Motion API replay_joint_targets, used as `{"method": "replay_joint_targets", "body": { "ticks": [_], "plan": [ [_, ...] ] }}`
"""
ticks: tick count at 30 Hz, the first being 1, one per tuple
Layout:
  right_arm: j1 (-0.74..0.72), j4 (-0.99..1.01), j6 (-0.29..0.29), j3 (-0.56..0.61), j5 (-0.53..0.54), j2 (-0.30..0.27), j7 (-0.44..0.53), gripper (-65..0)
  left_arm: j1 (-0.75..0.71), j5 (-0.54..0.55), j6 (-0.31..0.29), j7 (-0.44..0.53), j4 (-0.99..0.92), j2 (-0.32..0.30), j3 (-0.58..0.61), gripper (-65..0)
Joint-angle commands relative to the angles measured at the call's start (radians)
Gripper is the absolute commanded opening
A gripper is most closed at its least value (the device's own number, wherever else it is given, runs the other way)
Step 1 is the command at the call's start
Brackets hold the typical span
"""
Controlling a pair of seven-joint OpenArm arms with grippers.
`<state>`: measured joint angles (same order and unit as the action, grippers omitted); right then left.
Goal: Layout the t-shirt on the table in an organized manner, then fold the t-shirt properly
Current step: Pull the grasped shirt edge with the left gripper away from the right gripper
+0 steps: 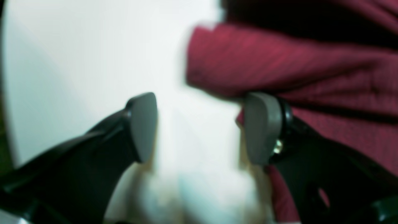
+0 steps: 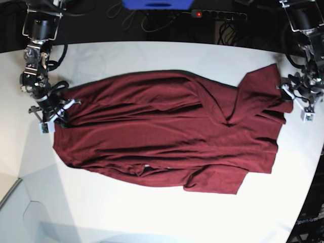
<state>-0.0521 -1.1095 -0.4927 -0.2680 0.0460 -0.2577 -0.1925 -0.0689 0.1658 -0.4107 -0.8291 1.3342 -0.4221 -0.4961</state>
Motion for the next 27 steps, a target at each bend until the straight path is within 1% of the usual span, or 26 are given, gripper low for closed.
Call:
{"method": "replay_joint_targets", "body": {
  "ticks": [1, 5, 7, 8, 12, 15, 19, 22, 27],
  "plan": [
    [0.004, 0.006, 0.012, -0.001, -0.045, -0.01, -0.083, -65.0, 0.022, 0.01, 0.005, 0.017, 0.018, -0.021, -0.005, -22.8],
    [0.001, 0.006, 0.012, -0.001, -0.045, -0.01, -0.083, -65.0, 0.048, 0.01, 0.005, 0.017, 0.018, -0.024, -0.005, -22.8],
    [0.001, 0.004, 0.012, -0.001, -0.045, -0.01, -0.083, -65.0, 0.054, 0.018, 0.005, 0.017, 0.031, -0.044, -0.006, -22.8],
    [0.001, -0.002, 0.012, -0.001, -0.045, -0.01, -0.083, -65.0, 0.054, 0.018, 0.005, 0.011, 0.043, -0.044, -0.006, -22.8],
    [0.007, -0.024, 0.012, -0.001, -0.045, -0.01, -0.083, -65.0, 0.04, 0.018, 0.005, 0.003, 0.133, -0.042, -0.008, -22.8],
    [0.008, -0.044, 0.012, -0.001, -0.045, -0.007, -0.088, -65.0, -0.019, 0.019, 0.005, -0.026, 0.215, -0.036, -0.008, -22.8],
    [0.008, -0.044, 0.012, -0.001, -0.045, -0.005, -0.088, -65.0, -0.081, 0.016, 0.005, -0.063, 0.285, 0.024, -0.008, -22.8],
    [0.008, -0.044, 0.012, -0.001, -0.045, -0.004, -0.086, -65.0, -0.127, 0.011, 0.005, -0.052, 0.284, 0.072, -0.008, -22.8],
    [0.01, -0.044, 0.012, -0.001, -0.045, -0.002, -0.086, -65.0, -0.141, 0.01, 0.005, -0.034, 0.21, 0.102, -0.003, -22.8]
  ]
}}
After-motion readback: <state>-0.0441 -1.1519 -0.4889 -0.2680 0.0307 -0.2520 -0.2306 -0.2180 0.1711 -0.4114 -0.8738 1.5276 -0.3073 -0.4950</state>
